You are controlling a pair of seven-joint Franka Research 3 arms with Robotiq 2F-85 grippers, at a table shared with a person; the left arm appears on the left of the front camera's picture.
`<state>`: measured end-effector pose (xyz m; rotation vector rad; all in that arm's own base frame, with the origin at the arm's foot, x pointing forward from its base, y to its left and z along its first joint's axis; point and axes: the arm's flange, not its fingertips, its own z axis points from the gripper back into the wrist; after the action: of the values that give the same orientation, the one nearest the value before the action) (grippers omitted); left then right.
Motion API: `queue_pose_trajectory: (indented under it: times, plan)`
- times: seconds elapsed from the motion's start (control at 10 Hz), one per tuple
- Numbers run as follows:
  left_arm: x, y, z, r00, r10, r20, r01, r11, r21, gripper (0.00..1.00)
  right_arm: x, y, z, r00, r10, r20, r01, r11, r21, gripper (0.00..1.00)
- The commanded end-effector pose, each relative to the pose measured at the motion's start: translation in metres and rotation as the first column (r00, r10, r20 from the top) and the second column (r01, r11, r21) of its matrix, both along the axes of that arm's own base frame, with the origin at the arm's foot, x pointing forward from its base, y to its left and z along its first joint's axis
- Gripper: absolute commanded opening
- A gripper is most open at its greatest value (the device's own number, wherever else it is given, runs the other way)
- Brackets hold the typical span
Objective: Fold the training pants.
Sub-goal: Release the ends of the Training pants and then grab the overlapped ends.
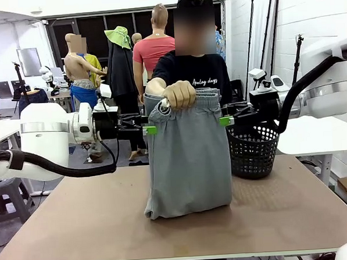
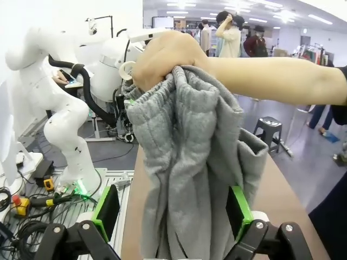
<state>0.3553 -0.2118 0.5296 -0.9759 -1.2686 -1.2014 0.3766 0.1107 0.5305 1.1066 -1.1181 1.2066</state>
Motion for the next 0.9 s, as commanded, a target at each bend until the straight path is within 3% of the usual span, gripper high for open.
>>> queue_pose_trajectory:
  times: [0.0,0.5,0.8]
  plan:
    - [-0.002,-0.001,-0.001,0.999,0.038,-0.02,-0.038,0.999,-0.017,1.0,-0.006,0.0,-0.001,0.999,-0.046,-0.006,0.046,0.999,0.02,1.0]
    - [-0.015,0.01,-0.004,0.986,0.169,-0.01,-0.169,0.986,-0.016,1.0,-0.003,0.007,-0.006,0.999,-0.035,-0.033,0.035,0.999,0.022,1.0]
    - [-0.02,0.015,-0.008,0.987,0.154,-0.037,-0.155,0.987,-0.035,1.0,-0.005,0.007,-0.007,0.998,-0.029,-0.063,0.031,0.999,0.024,1.0]
